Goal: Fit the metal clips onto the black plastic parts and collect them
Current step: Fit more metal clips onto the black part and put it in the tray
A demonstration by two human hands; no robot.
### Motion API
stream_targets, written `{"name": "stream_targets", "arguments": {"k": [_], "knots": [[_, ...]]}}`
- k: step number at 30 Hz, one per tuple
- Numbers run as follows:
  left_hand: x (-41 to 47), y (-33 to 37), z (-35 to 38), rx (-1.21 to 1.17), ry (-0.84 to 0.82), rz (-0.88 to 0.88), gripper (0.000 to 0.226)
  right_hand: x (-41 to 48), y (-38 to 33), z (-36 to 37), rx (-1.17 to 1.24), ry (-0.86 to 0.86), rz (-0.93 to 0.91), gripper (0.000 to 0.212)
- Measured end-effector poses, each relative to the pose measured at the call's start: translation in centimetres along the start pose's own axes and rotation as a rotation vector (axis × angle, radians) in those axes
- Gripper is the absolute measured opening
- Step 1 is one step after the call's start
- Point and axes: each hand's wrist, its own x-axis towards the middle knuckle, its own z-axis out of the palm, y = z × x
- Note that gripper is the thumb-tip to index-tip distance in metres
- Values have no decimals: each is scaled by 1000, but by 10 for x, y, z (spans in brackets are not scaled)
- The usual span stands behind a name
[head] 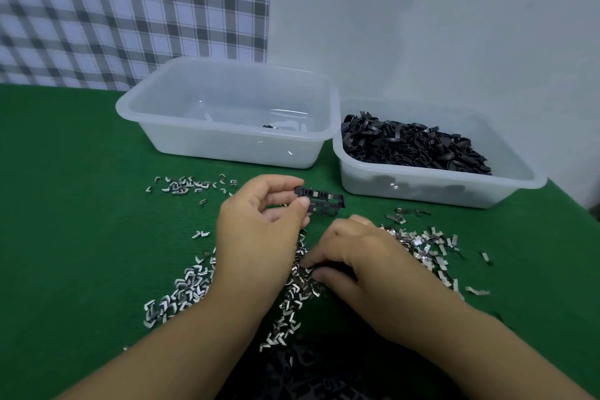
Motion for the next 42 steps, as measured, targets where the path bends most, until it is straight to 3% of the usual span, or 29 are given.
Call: {"name": "stream_targets", "arguments": {"k": [9, 14, 22, 29, 35, 42], "knots": [[-1, 1, 0, 18, -4, 3, 25, 6, -1, 4, 19, -14, -41, 2], [-1, 2, 0, 7, -13, -2, 24, 2, 0, 5, 33, -1, -53, 10], [0, 1, 0, -19, -34, -24, 21, -5, 8, -4, 286, 364, 115, 17], [-3, 2, 0, -36, -89, -41, 21, -5, 9, -9, 544, 527, 183, 19], [-6, 3, 1, -46, -178, -40, 27, -5, 9, -9, 517, 585, 137, 28], [-7, 4, 3, -82, -207, -85, 21, -6, 12, -9, 113, 706, 18, 13]]}}
